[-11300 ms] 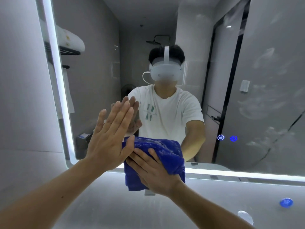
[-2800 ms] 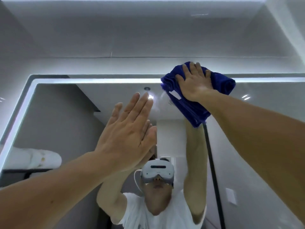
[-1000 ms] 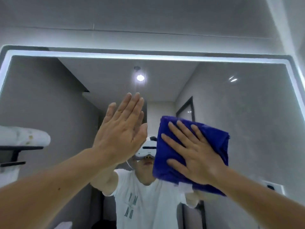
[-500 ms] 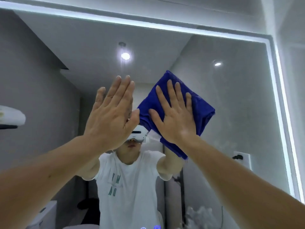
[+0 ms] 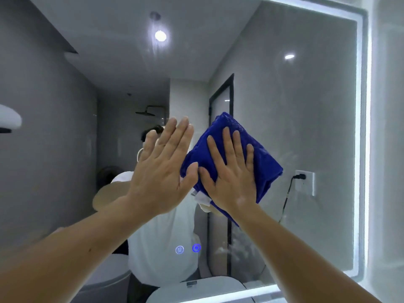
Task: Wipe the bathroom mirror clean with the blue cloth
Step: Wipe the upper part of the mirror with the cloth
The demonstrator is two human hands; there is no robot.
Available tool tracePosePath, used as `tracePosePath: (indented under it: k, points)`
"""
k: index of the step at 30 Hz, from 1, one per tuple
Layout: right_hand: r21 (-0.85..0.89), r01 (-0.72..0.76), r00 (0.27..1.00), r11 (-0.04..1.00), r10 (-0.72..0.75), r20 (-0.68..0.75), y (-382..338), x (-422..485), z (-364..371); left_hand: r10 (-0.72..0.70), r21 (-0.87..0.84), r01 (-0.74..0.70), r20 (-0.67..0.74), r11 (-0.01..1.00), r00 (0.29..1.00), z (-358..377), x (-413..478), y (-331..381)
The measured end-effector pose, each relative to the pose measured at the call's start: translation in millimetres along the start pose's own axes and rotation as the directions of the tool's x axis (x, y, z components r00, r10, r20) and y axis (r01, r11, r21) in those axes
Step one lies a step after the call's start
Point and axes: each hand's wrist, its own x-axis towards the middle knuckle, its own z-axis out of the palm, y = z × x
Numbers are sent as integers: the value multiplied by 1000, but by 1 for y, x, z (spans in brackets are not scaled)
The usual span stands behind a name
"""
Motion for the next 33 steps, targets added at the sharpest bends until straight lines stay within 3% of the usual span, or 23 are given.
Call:
tracePosePath:
  k: [4, 9, 14, 21, 30, 33]
  points:
    - [12, 49, 999, 999, -49, -25, 3, -1, 0, -20, 18, 20, 25, 1000, 999, 3, -15, 6]
    - [41, 242, 970, 969, -240, -47, 18, -44, 10, -129, 78, 127, 18, 989, 992, -1, -36, 15]
    - [84, 284, 959, 955, -282, -36, 24, -52, 10, -211, 146, 204, 29, 968, 977, -7, -50, 27]
    - [78, 438, 898, 896, -439, 5, 39, -71, 12, -210, 241, 187, 72, 952, 975, -14, -62, 8]
    - [115, 591, 796, 798, -600, 73, 67, -158, 29, -175, 179, 156, 94, 971, 980, -6, -63, 5]
    - [111, 592, 797, 798, -601, 63, 68, -175, 33, -164, 158, 147, 100, 976, 981, -8, -67, 7]
